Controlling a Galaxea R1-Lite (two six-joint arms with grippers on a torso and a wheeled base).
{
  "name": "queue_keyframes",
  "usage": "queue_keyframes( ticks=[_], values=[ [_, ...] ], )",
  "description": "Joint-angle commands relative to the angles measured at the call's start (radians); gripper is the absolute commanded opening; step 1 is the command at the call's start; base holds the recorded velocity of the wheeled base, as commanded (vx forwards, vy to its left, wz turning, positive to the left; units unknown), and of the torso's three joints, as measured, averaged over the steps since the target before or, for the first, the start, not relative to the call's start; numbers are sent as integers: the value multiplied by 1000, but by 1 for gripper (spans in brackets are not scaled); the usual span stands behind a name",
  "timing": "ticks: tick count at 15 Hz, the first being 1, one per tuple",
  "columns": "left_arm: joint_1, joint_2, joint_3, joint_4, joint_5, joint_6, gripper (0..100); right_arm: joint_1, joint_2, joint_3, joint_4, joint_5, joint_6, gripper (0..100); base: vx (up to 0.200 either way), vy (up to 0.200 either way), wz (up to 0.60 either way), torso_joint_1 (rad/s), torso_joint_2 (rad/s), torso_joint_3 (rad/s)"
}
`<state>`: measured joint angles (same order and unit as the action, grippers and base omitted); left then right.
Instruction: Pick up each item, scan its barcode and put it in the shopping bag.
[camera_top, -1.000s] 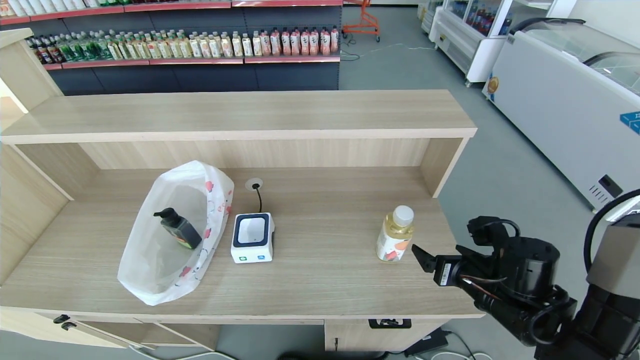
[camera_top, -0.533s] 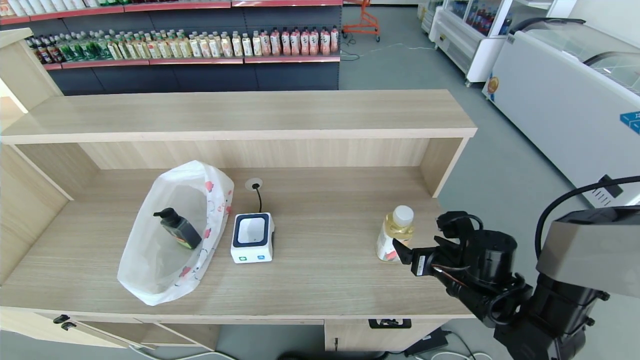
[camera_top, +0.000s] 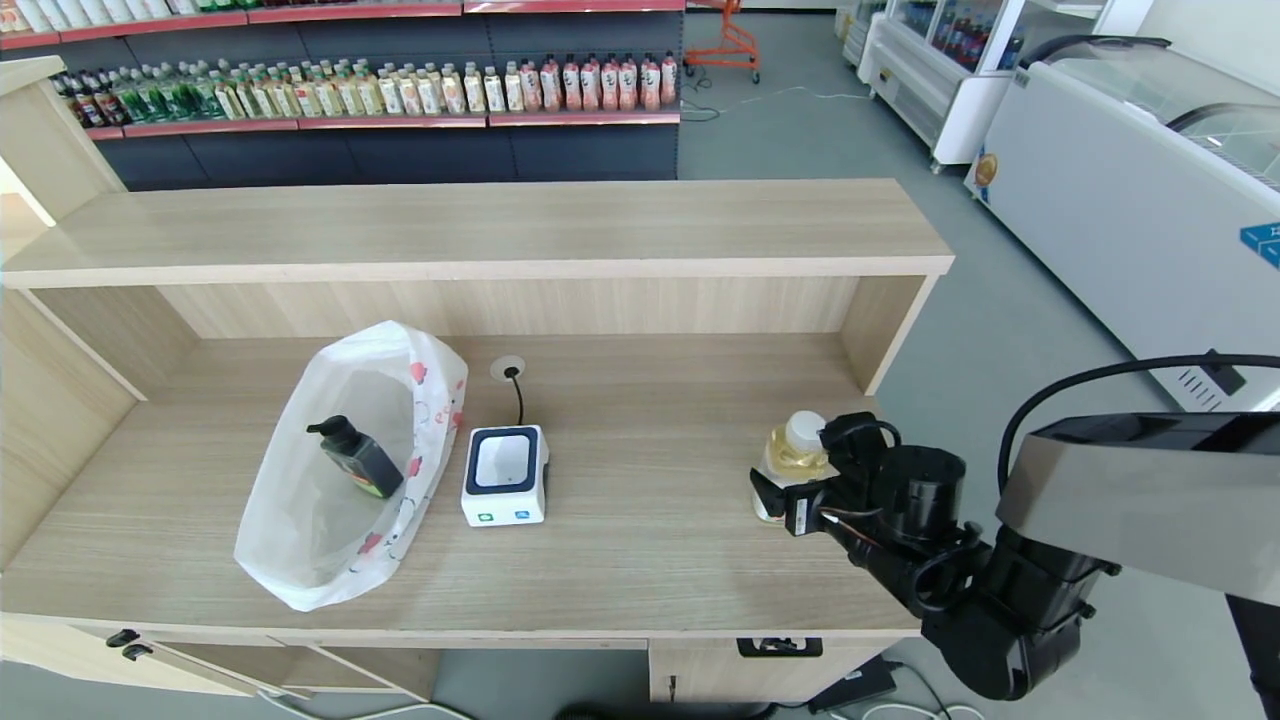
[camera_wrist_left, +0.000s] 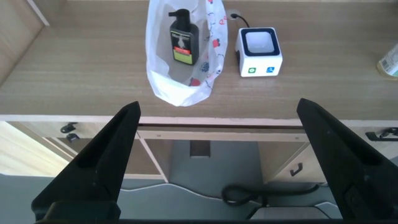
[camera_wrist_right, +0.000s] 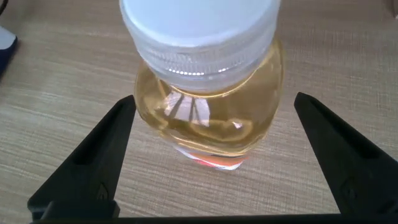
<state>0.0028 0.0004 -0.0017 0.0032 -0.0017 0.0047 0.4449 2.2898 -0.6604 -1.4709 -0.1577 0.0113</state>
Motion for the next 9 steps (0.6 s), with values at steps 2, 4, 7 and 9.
queue_keyframes(
  ticks=[2, 4, 7, 9],
  values=[
    [0, 0, 0, 0, 0, 0, 100, -3, 51, -68, 1, 1, -4, 100, 0, 0, 0, 0, 0, 0],
    [0, 0, 0, 0, 0, 0, 100, -12, 77, -116, 11, 4, -16, 0, 0, 0, 0, 0, 0, 0],
    [0, 0, 0, 0, 0, 0, 100, -15, 97, -143, 24, 29, -45, 0, 0, 0, 0, 0, 0, 0],
    [0, 0, 0, 0, 0, 0, 100, -15, 115, -166, 24, 30, -71, 0, 0, 0, 0, 0, 0, 0]
  ],
)
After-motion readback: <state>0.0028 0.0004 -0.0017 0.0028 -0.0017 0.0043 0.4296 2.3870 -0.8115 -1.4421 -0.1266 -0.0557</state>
